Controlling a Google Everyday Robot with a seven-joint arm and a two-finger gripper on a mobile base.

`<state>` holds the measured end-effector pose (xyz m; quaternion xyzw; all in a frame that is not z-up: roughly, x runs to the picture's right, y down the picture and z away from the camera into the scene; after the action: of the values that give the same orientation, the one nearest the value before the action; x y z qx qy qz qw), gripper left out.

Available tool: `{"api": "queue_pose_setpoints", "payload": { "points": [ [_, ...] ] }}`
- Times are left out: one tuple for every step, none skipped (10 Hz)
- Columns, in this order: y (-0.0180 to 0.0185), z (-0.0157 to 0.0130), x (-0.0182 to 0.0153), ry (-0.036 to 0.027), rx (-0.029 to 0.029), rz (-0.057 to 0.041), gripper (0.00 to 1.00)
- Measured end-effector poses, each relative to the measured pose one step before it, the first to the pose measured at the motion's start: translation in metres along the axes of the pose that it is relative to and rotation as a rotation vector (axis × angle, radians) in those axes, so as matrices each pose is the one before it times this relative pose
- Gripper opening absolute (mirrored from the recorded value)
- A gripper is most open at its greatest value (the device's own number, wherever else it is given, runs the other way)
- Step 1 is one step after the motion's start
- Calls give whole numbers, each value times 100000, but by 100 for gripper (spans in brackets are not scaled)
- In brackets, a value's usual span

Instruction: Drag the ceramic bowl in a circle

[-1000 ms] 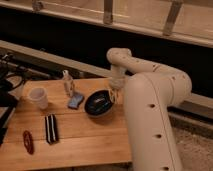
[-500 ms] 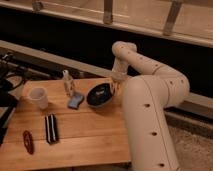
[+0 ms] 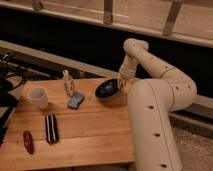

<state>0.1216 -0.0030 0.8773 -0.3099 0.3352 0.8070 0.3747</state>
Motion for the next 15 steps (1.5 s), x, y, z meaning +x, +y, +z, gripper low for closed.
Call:
{"api": "queue_pose_setpoints", "payload": {
  "points": [
    [-1177, -71, -491, -44, -568, 4279, 0],
    [-653, -158, -201, -147, 146, 1948, 0],
    [-501, -50, 144, -82, 962, -40, 0],
    [-141, 293, 1105, -10, 1408, -4668, 0],
    [260, 365, 977, -239, 957, -2328, 0],
    [554, 473, 1217, 194, 1181, -1853, 0],
    [1172, 428, 1295, 211, 472, -1001, 0],
    [89, 76, 220, 232, 861, -1027, 0],
    [-216, -1, 140, 381, 1212, -2551, 0],
    [-290, -15, 37, -172, 545, -635, 0],
    [-27, 64, 244, -6, 734, -542, 0],
    [759, 152, 924, 272, 991, -1346, 0],
    [1012, 276, 795, -55, 492, -1497, 0],
    [1310, 310, 1424, 484, 1492, -3136, 0],
    [309, 179, 570, 155, 861, -1387, 0]
  ]
}}
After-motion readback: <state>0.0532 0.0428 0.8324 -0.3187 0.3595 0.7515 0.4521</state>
